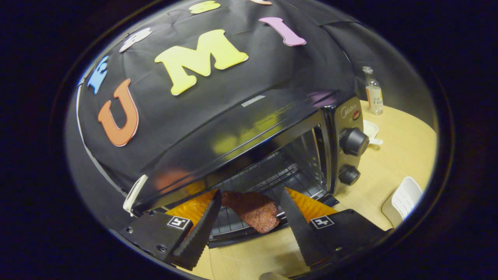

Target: Open the toaster oven, put the food inside, and close the toaster oven door.

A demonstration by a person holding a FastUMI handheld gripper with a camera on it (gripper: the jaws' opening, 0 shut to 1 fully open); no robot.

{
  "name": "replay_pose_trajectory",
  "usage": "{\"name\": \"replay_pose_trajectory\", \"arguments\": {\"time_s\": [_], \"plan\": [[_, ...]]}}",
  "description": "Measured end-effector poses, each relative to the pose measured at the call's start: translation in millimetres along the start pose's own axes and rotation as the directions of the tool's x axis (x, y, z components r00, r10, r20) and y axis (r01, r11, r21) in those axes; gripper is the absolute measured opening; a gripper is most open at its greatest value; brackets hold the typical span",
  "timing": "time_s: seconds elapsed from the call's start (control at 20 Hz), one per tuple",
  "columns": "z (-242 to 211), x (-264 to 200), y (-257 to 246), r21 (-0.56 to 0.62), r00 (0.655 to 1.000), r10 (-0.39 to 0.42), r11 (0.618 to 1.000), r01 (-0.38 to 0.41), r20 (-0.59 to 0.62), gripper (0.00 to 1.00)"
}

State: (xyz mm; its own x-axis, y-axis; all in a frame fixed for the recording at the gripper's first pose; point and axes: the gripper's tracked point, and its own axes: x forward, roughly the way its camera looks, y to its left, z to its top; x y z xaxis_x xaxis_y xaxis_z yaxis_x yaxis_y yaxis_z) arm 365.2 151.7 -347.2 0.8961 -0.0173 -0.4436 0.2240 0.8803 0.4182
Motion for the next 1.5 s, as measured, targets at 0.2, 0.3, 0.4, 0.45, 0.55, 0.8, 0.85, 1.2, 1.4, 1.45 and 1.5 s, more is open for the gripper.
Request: {"name": "replay_pose_trajectory", "arguments": {"time_s": [0.2,0.3,0.4,0.45,0.55,0.8,0.85,1.2,1.4,1.45,1.5], "plan": [[4.7,-46.2,-9.0,-0.158,1.0,0.007,0.987,-0.007,0.002,0.98],[6.0,-72.4,-13.4,-0.226,1.0,0.024,0.974,-0.023,-0.001,0.98],[8.5,-101.8,-17.5,-0.276,0.999,0.044,0.96,-0.041,0.003,0.98],[7.5,-114.9,-20.2,-0.303,0.999,0.047,0.952,-0.045,-0.001,0.98],[0.5,-140.5,-31.2,-0.363,0.999,0.04,0.931,-0.044,-0.017,0.98],[-42.3,-191.6,-69.7,-0.475,0.996,0.003,0.879,-0.046,-0.092,0.98],[-52.1,-199.4,-78.5,-0.498,0.995,-0.011,0.866,-0.042,-0.103,0.98],[-131.1,-200.3,-105.7,-0.489,0.978,-0.043,0.87,-0.065,-0.205,0.98],[-159.2,-176.6,-96.6,-0.481,0.97,-0.053,0.874,-0.069,-0.236,0.98],[-161.5,-168.7,-94.8,-0.479,0.97,-0.059,0.875,-0.064,-0.237,0.98],[-165.1,-161.3,-95.4,-0.478,0.967,-0.071,0.876,-0.057,-0.246,0.98]]}}
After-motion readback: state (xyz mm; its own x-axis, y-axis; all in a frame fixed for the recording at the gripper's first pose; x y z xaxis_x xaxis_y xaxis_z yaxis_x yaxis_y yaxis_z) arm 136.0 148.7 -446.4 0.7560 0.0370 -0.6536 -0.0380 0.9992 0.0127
